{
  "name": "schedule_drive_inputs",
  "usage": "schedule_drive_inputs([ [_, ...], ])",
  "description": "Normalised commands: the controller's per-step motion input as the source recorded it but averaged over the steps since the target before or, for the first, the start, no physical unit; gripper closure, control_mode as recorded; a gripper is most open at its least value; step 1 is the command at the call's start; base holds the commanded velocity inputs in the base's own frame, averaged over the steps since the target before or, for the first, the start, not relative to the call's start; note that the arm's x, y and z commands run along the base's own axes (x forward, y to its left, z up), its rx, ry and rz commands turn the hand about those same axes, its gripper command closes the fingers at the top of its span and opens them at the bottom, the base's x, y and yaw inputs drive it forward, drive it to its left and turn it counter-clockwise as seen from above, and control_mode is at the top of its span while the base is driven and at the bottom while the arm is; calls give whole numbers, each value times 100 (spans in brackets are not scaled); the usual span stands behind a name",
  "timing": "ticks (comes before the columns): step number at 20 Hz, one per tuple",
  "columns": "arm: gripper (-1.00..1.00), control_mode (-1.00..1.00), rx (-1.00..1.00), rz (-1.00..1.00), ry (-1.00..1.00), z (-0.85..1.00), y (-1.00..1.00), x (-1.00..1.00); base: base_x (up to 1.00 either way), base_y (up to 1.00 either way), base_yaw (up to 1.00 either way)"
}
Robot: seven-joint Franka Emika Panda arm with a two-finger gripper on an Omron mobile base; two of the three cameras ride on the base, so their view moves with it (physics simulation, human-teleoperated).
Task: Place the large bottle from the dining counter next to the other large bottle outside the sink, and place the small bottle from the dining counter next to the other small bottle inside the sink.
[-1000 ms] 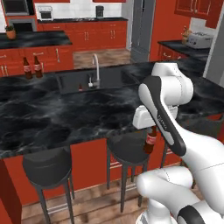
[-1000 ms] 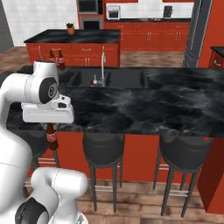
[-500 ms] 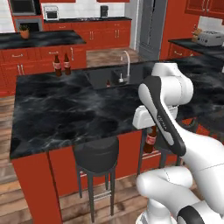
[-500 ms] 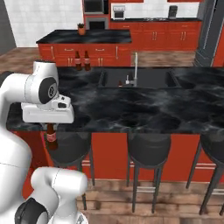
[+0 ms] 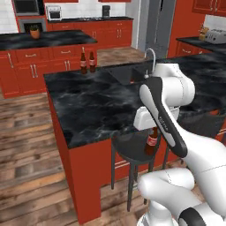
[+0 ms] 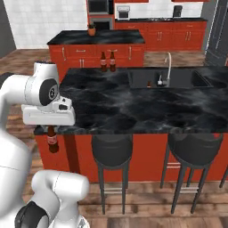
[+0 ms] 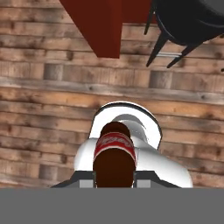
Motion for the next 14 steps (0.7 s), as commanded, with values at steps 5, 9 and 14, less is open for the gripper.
schedule_drive_inputs([
  [5, 100, 100, 0, 0, 0, 0, 0, 0, 0, 100, -16],
  [9, 100, 100, 0, 0, 0, 0, 0, 0, 33, 100, -23],
  [14, 100, 100, 0, 0, 0, 0, 0, 0, 65, 100, -33],
])
